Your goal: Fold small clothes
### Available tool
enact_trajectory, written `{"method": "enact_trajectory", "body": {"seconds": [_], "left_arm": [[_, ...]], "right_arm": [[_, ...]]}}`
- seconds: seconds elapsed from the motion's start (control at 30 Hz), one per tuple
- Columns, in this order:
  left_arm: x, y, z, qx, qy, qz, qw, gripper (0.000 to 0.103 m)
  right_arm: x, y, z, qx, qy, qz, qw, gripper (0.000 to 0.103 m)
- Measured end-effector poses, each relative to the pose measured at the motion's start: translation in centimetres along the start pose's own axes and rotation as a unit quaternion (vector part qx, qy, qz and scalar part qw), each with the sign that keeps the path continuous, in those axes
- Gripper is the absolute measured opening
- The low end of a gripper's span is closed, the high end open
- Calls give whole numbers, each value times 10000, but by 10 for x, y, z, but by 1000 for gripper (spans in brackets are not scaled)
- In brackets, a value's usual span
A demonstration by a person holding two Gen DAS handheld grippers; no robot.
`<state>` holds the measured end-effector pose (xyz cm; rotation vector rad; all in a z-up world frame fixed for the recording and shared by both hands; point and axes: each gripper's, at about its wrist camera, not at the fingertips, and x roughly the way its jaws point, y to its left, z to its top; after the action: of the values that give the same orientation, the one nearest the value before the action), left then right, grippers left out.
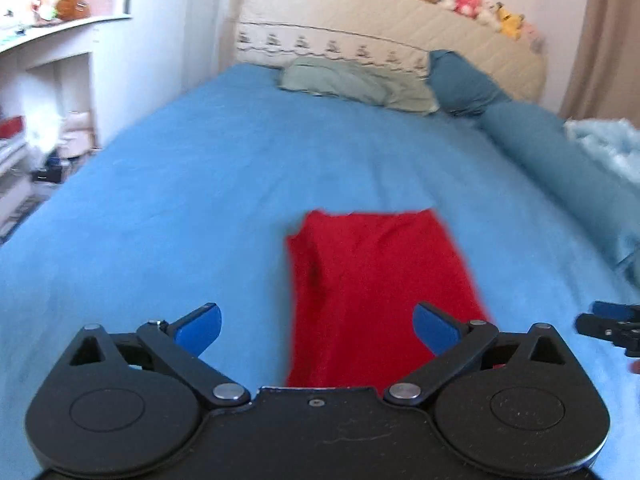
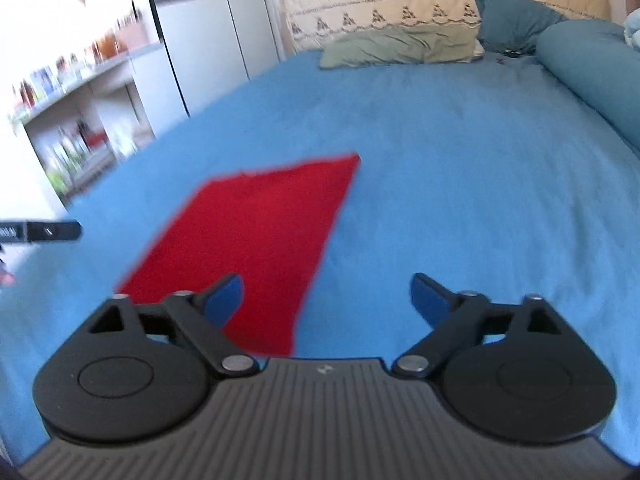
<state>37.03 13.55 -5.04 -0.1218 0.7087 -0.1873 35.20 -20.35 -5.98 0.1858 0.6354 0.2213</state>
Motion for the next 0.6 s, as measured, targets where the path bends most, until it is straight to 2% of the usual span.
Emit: {"method": "enact_trajectory", "body": {"seconds": [0.1,0.2,0.4,0.6], "left_arm": [[29,8,32,-200,355,-174,9990,103],[71,16,47,-262,805,-210,9962,103],[125,34,41,-588,1265,-519,9889,91],[154,41,19,-658,1535,-583,9842,87]], "right_arm": [[19,-5,32,296,241,266,9989,103],[54,-14,48,624,541,248,9963,103],[117,-24,37,1200,1053,420,9863,103],[145,-25,18,1361,1110,505,9832,103]]}}
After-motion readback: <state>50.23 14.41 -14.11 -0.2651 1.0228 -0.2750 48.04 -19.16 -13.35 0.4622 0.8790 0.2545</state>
